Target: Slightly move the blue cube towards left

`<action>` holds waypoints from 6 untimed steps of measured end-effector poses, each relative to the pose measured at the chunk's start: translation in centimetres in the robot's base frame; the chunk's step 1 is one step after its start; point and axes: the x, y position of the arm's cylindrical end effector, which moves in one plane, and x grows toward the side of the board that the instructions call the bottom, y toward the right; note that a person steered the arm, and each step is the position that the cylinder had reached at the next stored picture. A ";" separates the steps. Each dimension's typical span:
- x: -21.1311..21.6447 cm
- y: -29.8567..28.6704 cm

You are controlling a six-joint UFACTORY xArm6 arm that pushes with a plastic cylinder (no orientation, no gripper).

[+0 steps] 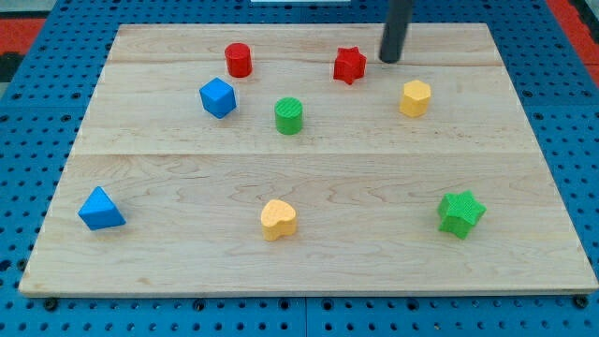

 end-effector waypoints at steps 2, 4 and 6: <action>-3.9 -12.1; 6.7 -14.0; 8.7 -18.5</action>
